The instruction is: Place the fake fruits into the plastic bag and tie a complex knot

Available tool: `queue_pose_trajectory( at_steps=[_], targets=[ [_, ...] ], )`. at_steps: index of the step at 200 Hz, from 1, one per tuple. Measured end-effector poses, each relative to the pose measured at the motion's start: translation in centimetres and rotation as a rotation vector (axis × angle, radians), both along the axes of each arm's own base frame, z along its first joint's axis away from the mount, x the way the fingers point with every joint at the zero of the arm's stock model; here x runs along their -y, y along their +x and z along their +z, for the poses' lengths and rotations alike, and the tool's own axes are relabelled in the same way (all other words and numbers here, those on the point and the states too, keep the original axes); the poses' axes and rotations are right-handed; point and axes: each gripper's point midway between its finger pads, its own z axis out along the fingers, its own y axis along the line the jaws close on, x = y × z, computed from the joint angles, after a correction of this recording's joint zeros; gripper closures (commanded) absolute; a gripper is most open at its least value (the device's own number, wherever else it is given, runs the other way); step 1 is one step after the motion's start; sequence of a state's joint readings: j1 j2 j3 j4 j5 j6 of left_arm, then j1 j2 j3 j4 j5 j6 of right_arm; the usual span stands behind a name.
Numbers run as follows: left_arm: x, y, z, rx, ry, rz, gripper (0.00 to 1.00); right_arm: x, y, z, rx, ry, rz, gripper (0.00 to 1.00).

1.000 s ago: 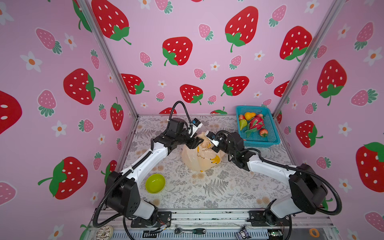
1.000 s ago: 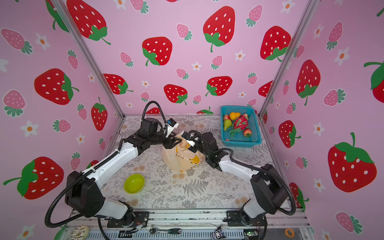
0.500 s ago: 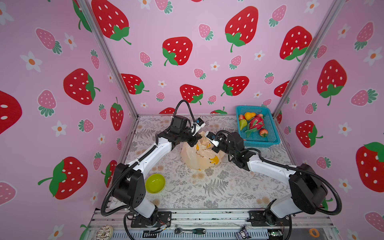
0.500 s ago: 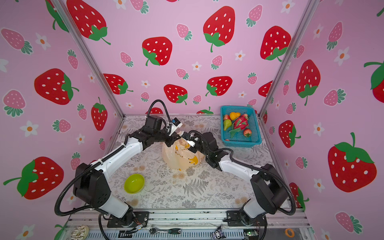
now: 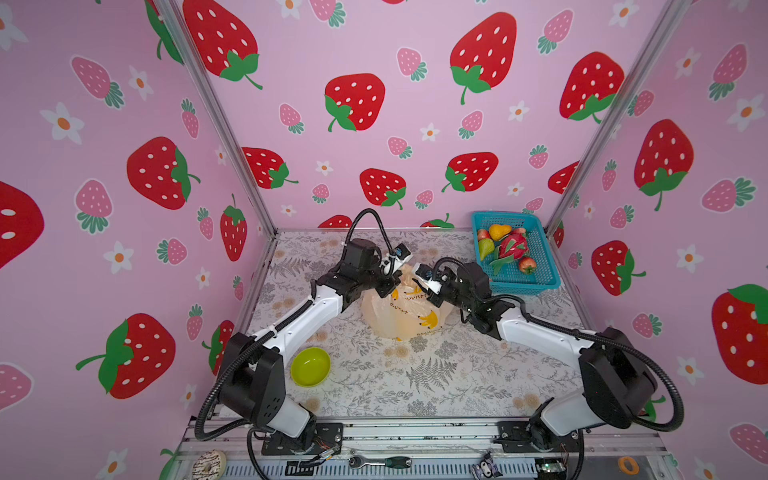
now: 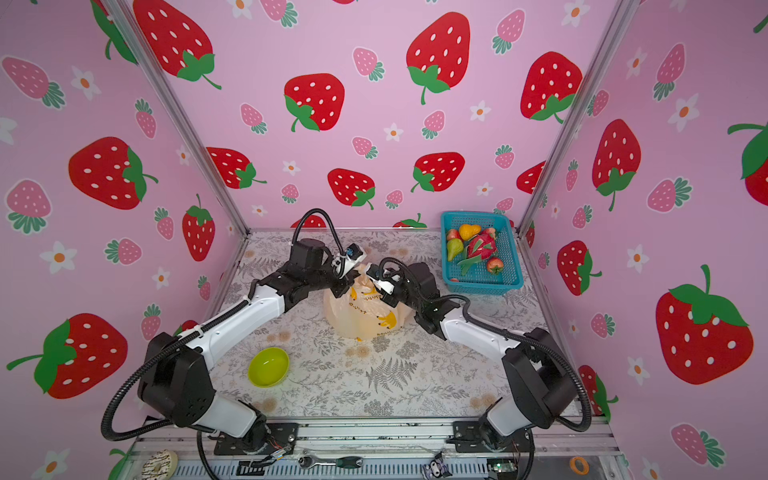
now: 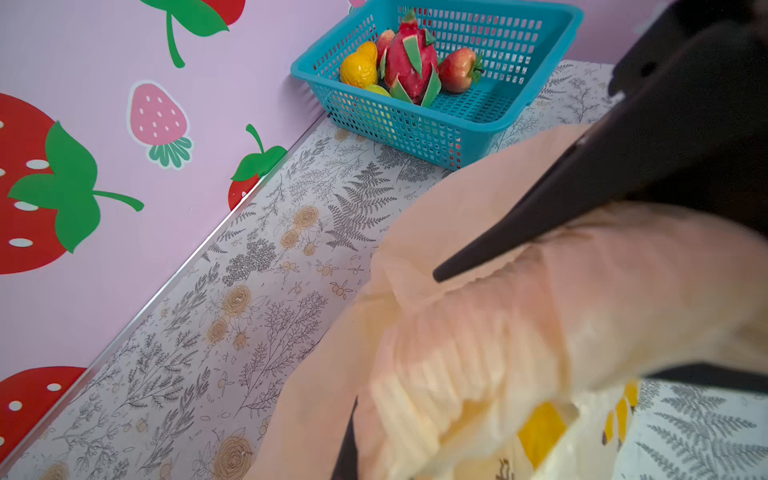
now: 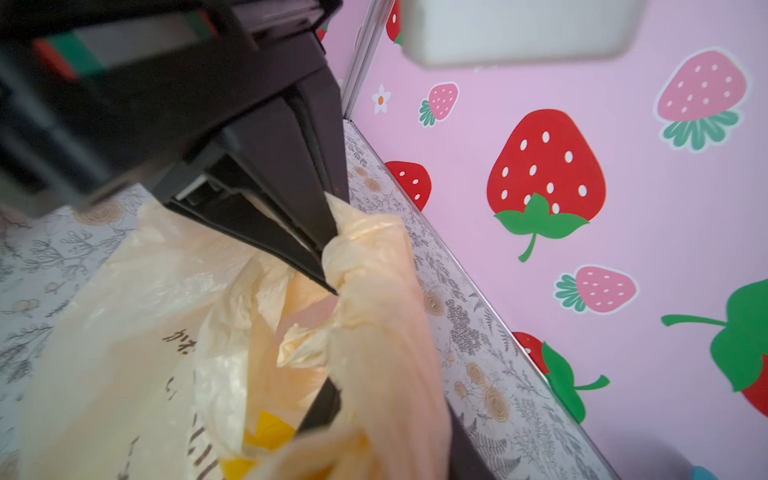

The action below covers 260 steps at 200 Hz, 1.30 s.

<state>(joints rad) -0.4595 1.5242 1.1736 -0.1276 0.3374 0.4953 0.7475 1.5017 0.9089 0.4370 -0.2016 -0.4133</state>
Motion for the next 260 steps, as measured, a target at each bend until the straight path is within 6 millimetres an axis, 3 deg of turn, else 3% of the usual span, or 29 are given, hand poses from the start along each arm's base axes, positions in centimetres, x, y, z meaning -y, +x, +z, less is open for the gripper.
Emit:
queue_pose_trajectory(
  at_steps=[46, 116, 143, 226, 260],
  targets=[
    [0.4, -0.2, -0.3, 0.050, 0.040, -0.023, 1.00, 0.2, -0.6, 0.2, -0.040, 0.012, 0.063, 0.44],
    [0.2, -0.2, -1.0, 0.083, 0.090, -0.032, 0.99, -1.5, 0.1, 0.6, -0.070, 0.033, 0.123, 0.44],
    [-0.2, 0.2, -1.0, 0.086, 0.099, -0.013, 1.00, -1.8, 0.5, 0.4, -0.075, 0.033, 0.129, 0.48],
    [-0.5, 0.3, -0.7, 0.090, 0.088, 0.011, 0.98, -2.2, 0.9, 0.5, -0.095, 0.087, 0.129, 0.96],
    [0.1, -0.5, -0.5, 0.087, 0.071, -0.017, 0.98, -1.9, 0.4, -0.2, -0.083, 0.112, 0.130, 0.88]
  ],
)
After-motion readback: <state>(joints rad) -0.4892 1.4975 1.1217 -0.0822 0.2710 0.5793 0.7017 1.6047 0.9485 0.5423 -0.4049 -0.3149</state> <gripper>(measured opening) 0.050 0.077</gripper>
